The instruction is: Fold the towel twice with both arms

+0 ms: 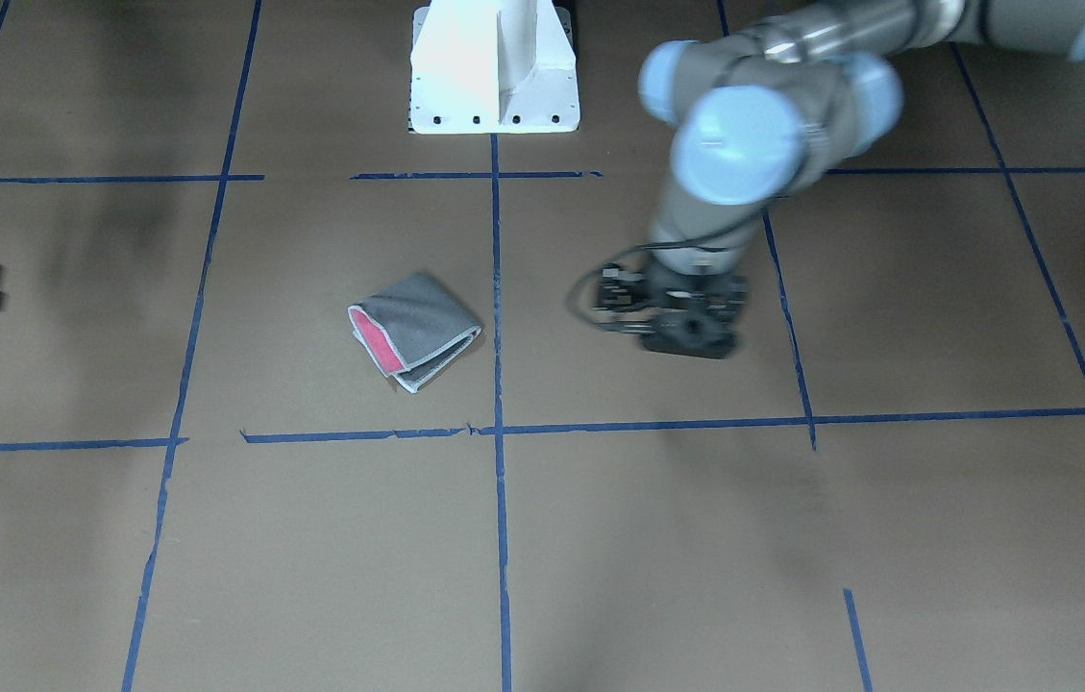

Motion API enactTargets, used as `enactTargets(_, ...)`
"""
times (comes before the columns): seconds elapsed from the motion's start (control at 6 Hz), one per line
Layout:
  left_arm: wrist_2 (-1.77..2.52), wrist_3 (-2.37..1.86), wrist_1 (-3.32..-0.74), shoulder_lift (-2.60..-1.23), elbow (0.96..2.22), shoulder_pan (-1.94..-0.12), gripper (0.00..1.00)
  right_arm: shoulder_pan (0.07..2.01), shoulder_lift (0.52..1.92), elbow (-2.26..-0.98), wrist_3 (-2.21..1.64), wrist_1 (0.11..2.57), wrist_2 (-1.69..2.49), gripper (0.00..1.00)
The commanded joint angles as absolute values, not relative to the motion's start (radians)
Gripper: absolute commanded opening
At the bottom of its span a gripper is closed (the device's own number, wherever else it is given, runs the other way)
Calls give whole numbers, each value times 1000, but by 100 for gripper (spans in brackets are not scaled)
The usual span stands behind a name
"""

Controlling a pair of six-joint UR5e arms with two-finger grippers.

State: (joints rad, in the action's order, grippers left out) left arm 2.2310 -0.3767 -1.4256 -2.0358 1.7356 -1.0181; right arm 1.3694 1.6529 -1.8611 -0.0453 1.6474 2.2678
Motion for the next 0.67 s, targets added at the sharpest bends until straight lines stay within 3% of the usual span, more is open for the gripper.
enactTargets(0.0, 2289, 23, -1420, -1825, 1743, -1264, 100, 1523, 1777, -1850, 192, 1647, 2267, 100)
enactTargets(0.5, 2377, 109, -1439, -1579, 1738, -1446, 100, 1565, 1813, -1850, 161, 1646, 2263, 100)
